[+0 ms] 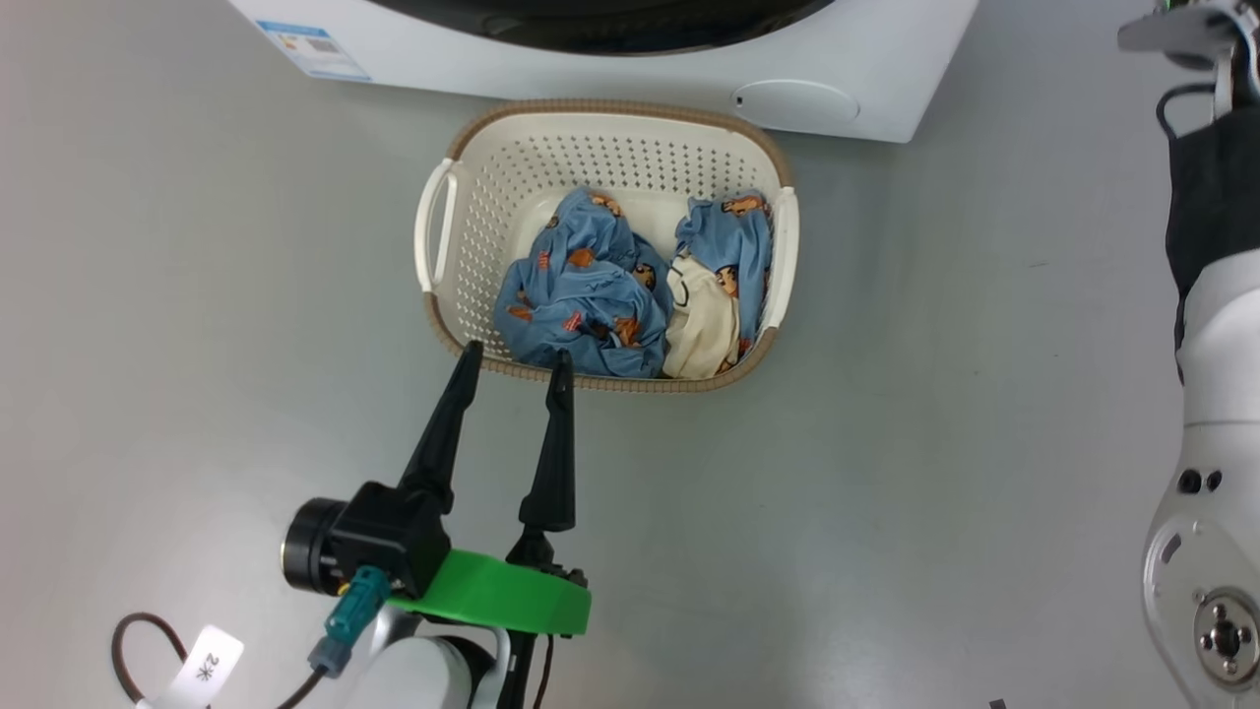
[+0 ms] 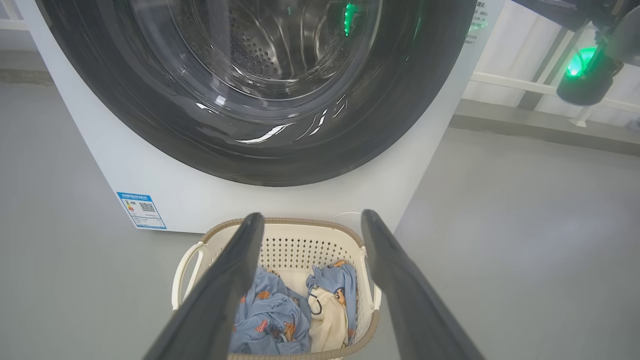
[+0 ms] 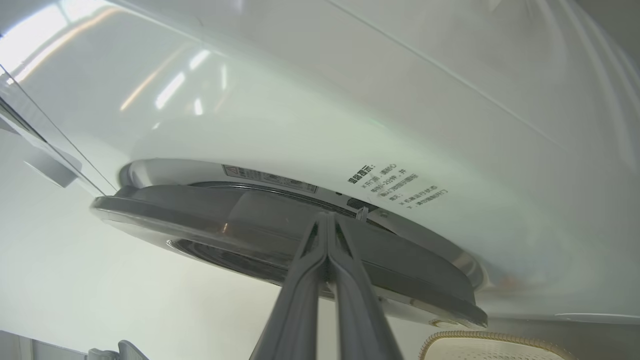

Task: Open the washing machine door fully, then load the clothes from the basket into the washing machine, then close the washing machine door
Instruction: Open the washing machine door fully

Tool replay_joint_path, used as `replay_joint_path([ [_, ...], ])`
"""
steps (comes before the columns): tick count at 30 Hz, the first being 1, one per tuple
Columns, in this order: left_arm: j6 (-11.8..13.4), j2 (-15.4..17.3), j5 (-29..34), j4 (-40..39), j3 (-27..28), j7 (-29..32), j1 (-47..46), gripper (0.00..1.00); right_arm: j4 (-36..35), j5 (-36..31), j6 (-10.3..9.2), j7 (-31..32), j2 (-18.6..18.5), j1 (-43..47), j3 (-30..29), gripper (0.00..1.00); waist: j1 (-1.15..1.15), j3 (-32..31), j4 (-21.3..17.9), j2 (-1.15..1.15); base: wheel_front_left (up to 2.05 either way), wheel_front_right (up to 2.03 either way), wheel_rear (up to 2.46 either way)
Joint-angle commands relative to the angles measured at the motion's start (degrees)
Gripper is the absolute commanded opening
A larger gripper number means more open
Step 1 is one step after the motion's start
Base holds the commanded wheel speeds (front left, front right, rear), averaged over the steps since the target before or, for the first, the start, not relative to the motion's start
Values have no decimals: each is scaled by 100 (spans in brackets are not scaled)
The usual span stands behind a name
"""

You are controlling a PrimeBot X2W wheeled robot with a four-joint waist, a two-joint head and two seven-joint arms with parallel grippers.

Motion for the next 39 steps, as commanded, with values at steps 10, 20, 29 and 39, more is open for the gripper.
replay_joint_path([
  [10,83,67,-108,-187,0,-37,-139,100,449,-252,57,159,60,-909,155,0,0,192,291,0,0,0,0],
  [20,126,67,-172,-220,-102,-37,-164,100,1022,-321,57,405,-38,-1461,133,0,0,295,436,0,0,0,0],
  [29,150,67,-222,-216,-168,-37,-177,100,1507,-184,57,721,-53,-1745,-53,0,0,278,500,0,0,0,0],
  [39,177,67,-215,-215,-175,-37,-126,100,2123,-243,57,1140,-104,-1940,-191,0,0,217,481,0,0,0,0],
])
